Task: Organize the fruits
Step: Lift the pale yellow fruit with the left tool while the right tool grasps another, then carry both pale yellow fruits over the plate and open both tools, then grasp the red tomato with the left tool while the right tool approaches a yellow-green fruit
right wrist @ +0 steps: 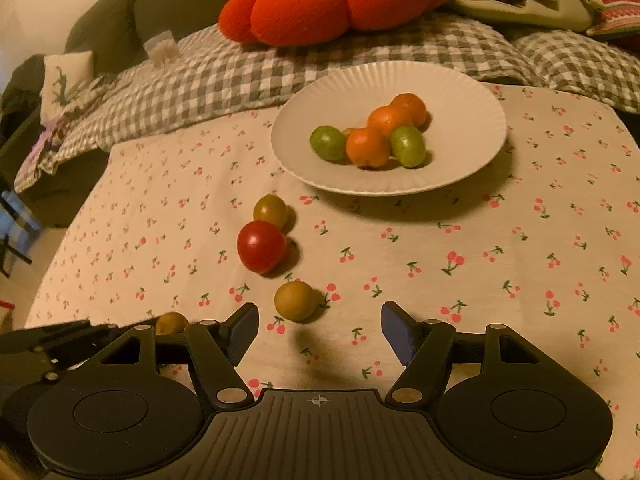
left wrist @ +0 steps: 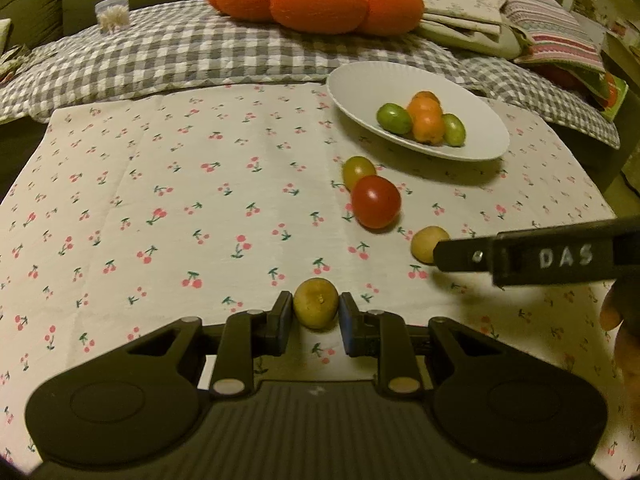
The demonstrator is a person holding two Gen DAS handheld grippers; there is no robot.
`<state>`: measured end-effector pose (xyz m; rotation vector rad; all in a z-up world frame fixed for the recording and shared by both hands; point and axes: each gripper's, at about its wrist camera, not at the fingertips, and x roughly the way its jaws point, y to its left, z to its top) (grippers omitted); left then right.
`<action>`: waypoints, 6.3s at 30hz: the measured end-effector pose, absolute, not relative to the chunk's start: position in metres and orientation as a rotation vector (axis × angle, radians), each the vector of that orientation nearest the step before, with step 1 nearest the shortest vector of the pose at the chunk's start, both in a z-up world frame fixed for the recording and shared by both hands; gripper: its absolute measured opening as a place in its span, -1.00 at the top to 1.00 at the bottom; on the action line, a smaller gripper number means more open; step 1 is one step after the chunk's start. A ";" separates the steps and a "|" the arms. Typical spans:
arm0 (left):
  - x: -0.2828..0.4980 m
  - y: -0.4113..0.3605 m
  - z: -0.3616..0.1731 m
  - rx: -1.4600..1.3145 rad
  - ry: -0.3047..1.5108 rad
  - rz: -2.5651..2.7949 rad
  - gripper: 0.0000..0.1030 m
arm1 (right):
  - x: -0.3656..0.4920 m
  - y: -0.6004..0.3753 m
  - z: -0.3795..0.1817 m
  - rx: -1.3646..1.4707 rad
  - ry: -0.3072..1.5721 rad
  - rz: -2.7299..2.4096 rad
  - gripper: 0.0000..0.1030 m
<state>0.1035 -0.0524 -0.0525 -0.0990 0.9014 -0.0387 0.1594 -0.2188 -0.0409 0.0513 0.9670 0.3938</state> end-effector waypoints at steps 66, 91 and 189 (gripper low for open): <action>0.135 -0.054 -0.014 -0.097 0.767 -0.082 0.56 | 0.165 -0.224 -0.010 0.018 0.819 0.363 0.51; 0.233 -0.067 -0.017 -0.049 0.673 -0.217 0.56 | 0.223 -0.266 -0.019 -0.006 0.745 0.219 0.51; 0.141 -0.034 -0.036 -0.120 0.893 0.000 0.32 | 0.176 -0.234 -0.025 0.028 0.856 0.298 -0.58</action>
